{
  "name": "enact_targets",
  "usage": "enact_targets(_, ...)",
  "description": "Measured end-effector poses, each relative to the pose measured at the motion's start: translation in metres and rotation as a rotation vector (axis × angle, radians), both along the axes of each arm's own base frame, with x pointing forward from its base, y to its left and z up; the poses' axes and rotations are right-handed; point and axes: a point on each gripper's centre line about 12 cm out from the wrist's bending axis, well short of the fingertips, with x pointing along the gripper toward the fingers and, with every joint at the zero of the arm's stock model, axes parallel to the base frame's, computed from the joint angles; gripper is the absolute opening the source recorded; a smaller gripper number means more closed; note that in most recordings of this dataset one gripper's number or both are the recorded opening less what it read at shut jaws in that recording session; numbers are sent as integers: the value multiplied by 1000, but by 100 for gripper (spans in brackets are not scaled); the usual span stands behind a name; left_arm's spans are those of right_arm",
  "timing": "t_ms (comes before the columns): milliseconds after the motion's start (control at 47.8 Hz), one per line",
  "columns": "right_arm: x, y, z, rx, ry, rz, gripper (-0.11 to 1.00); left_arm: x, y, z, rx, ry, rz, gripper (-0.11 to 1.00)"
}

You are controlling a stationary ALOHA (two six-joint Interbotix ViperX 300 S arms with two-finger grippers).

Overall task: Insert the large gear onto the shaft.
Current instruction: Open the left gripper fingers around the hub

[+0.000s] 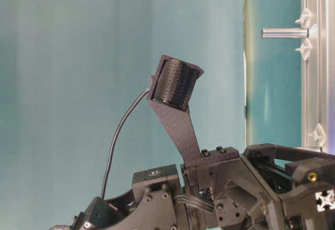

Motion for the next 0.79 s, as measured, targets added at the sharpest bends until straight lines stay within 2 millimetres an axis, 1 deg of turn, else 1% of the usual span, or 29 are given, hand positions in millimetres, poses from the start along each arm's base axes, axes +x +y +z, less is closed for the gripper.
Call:
enact_targets(167,0,0,0,27,-1,-11,15,1,3,0,1,-2,7,95)
enact_targets(272,-1,0,-3,44,3,-19,15,1,5,-5,0,2,12,95)
enact_targets(795,-3,0,-1,44,-17,-20,15,1,4,-8,-2,0,16,95)
